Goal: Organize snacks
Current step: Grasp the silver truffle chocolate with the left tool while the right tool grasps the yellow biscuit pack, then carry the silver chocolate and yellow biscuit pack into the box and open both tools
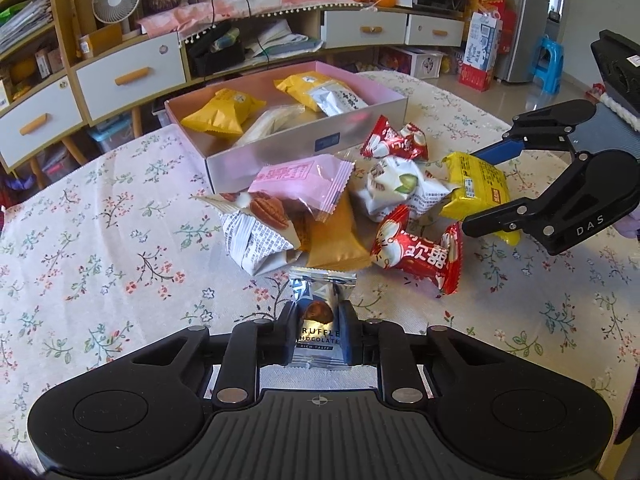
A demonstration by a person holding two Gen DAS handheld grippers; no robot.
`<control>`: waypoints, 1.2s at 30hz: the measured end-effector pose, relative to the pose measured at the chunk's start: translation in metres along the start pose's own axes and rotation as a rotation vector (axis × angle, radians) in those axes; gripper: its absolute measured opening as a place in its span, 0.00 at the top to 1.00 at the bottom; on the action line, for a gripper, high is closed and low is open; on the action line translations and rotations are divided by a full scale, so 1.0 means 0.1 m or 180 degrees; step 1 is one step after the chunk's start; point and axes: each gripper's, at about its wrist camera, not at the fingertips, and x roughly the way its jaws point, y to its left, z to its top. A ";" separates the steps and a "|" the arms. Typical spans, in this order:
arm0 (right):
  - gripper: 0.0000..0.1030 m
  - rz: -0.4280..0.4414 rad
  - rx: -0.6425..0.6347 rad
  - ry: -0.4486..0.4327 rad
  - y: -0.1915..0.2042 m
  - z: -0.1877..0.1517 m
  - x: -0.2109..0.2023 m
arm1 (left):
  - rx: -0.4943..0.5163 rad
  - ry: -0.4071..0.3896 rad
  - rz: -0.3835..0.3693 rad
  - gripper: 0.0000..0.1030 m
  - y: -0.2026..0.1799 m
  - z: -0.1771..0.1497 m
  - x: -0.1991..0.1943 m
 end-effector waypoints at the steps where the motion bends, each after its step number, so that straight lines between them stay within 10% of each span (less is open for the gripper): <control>1: 0.32 0.0004 -0.0002 -0.0010 0.00 0.01 -0.01 | 0.0004 -0.0017 -0.0001 0.82 0.00 0.00 -0.02; 23: 0.32 -0.0071 0.0123 -0.0430 -0.15 0.37 -0.19 | -0.0050 -0.0511 -0.0021 0.82 -0.06 0.40 -0.36; 36: 0.32 -0.0271 0.0359 -0.0484 -0.47 0.83 0.14 | -0.0310 -0.0469 0.0299 0.82 0.27 1.07 0.13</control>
